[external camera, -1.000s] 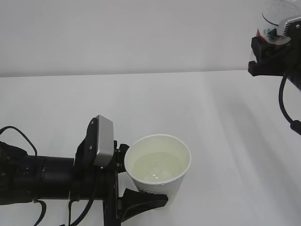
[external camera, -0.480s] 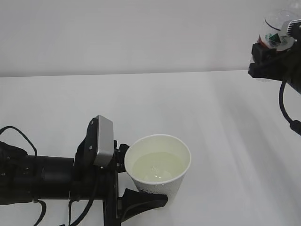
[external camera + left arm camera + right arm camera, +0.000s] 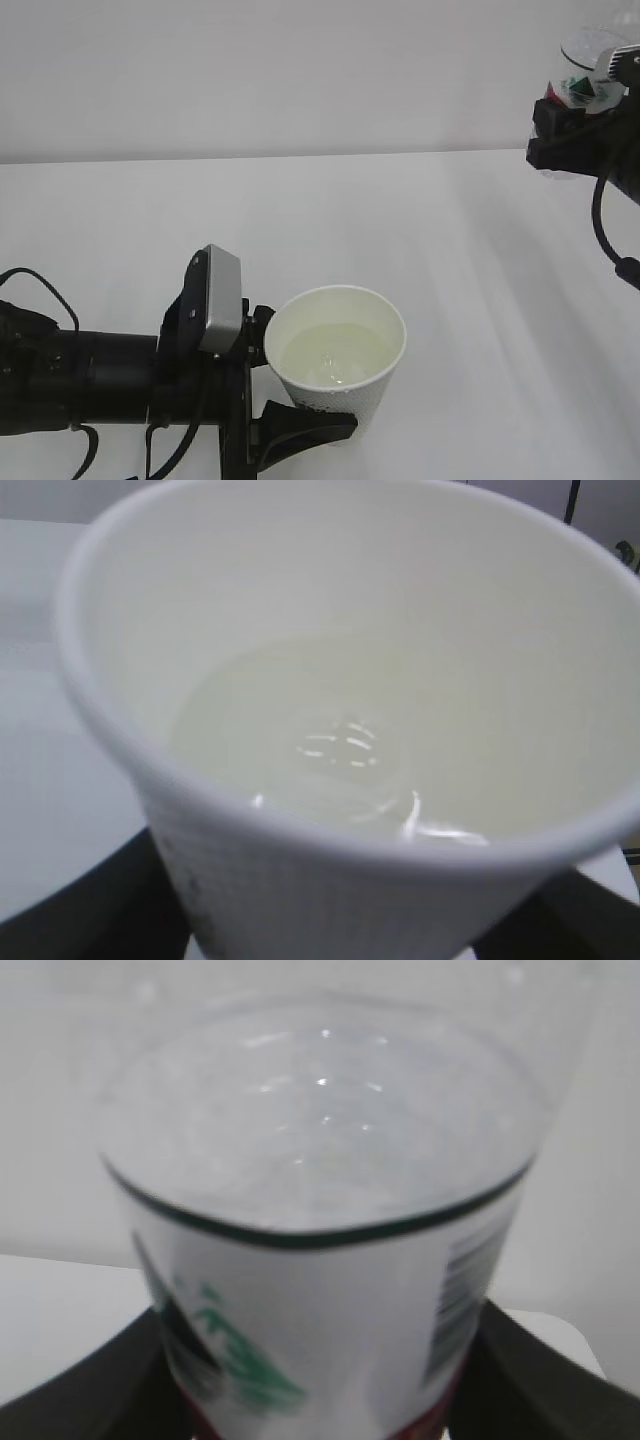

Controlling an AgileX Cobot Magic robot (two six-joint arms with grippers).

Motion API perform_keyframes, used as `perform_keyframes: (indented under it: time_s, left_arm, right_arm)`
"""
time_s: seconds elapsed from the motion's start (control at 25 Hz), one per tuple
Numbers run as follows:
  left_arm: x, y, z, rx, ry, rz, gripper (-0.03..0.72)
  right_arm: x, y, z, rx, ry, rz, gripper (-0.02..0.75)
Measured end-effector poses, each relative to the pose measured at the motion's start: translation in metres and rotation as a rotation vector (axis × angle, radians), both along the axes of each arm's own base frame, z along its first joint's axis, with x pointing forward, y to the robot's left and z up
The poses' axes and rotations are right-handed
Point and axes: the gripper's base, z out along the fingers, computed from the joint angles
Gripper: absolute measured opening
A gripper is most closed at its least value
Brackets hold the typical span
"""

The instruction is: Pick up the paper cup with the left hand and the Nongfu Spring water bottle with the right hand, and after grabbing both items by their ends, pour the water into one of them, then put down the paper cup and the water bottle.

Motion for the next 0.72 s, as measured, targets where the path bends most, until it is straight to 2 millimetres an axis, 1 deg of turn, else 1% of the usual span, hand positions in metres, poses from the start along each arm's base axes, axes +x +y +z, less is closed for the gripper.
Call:
perform_keyframes:
  time_s: [0.28,0.72]
  left_arm:
    - [0.0,0.0,0.0,0.0,0.0,0.0,0.536]
    - [0.0,0.0,0.0,0.0,0.0,0.0,0.536]
  right_arm:
    - [0.003,0.0,-0.011,-0.002,0.037,0.0,0.482]
    - [0.003,0.0,-0.012,-0.002,0.039,0.0,0.482]
